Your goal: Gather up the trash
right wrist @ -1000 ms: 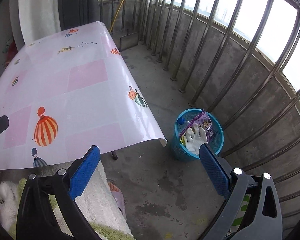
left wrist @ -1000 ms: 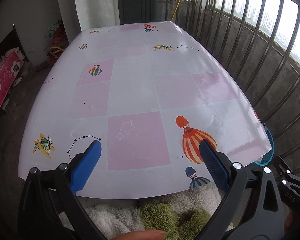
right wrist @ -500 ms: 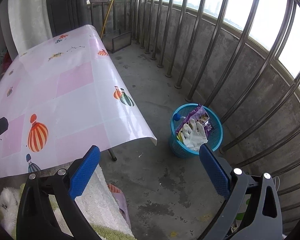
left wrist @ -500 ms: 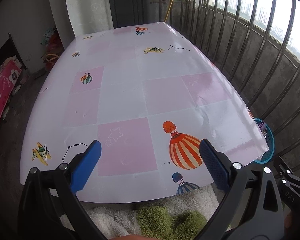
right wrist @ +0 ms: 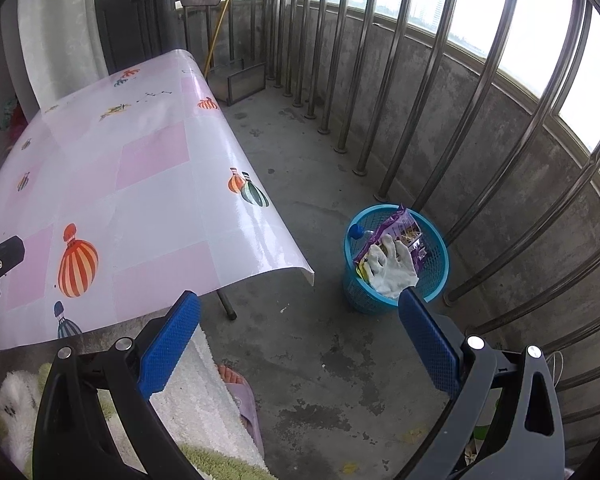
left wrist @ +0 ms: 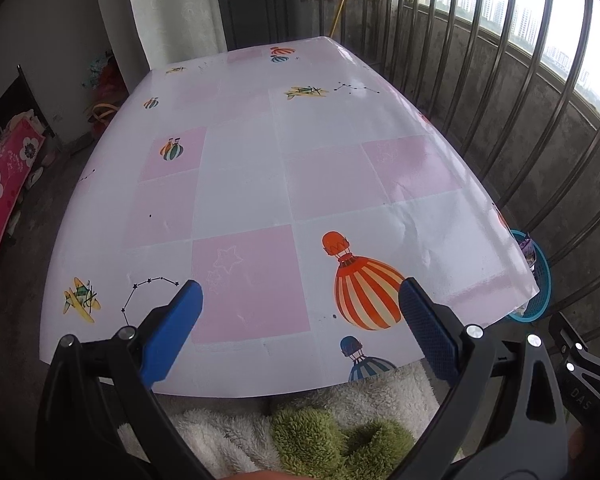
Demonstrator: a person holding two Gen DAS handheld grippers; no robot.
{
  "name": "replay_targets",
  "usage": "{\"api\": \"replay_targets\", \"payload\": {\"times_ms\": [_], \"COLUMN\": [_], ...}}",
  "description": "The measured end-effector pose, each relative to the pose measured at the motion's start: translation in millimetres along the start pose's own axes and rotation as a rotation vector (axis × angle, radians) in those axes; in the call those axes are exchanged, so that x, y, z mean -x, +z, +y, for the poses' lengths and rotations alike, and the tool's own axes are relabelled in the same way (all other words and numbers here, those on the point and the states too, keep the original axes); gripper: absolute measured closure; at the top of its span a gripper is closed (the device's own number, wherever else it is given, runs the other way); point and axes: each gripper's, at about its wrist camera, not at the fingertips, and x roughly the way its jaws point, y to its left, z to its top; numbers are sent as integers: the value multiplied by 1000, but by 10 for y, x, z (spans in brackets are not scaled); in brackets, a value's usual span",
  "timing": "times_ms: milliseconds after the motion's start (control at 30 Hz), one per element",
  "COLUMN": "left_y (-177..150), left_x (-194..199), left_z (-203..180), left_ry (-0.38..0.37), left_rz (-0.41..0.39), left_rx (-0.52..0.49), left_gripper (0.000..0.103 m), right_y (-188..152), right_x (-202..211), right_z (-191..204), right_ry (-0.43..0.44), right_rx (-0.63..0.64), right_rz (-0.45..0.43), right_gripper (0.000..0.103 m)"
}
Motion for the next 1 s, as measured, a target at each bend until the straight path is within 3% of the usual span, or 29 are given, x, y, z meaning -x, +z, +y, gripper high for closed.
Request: {"api": "replay_targets", "payload": {"times_ms": [1000], "left_y": [59], "left_x": [-89], "left_z": [-90], "left_ry": [-11], "left_rz": [29], "left_rx": [-41], "left_gripper": [9], "right_y": [14], "right_x": [-81], "right_z": [-96], "right_ry": [-39], "right_rx": [-20], "right_rz": [11], "right_gripper": [6]}}
